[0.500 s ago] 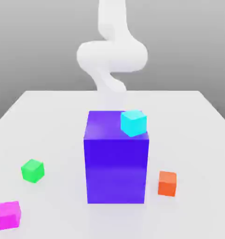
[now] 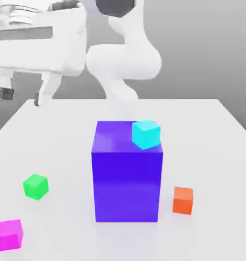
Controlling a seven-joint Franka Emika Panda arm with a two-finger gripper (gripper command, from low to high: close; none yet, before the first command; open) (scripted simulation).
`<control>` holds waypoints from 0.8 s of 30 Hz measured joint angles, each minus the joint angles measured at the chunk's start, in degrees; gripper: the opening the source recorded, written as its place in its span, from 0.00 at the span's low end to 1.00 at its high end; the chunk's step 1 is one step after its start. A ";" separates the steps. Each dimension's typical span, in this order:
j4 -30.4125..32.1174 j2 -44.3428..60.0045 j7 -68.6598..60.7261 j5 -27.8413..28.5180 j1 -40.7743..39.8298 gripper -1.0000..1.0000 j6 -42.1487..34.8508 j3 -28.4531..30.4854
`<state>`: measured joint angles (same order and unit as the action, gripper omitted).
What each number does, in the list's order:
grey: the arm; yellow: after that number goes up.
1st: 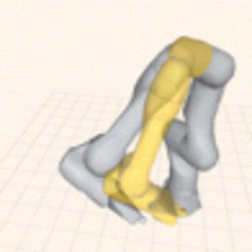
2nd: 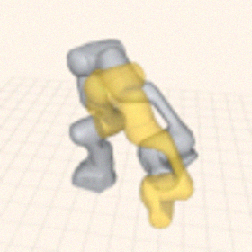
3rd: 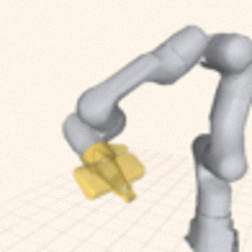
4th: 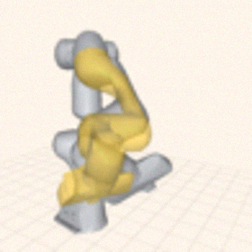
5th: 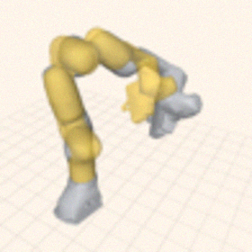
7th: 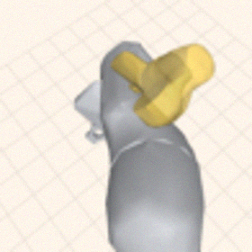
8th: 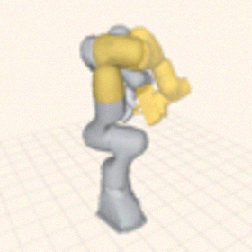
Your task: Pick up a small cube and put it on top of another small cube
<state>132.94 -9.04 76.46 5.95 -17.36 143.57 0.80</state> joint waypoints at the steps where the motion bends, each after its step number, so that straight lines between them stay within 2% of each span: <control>1: 0.07 2.07 1.50 0.01 -0.61 0.50 0.68 0.49; 7: 0.53 14.43 8.95 -2.11 -5.38 0.50 4.87 2.57; 13: 0.91 26.71 13.28 -8.35 -8.52 0.50 9.11 3.98; 17: -0.46 35.00 13.00 -10.47 -9.98 0.50 14.86 2.97; 18: -0.85 36.86 12.84 -10.71 -10.21 0.00 16.29 2.70; 24: -1.05 37.79 12.80 -10.79 -10.34 0.00 17.10 2.54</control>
<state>131.89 28.75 89.26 -4.84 -27.70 160.67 3.35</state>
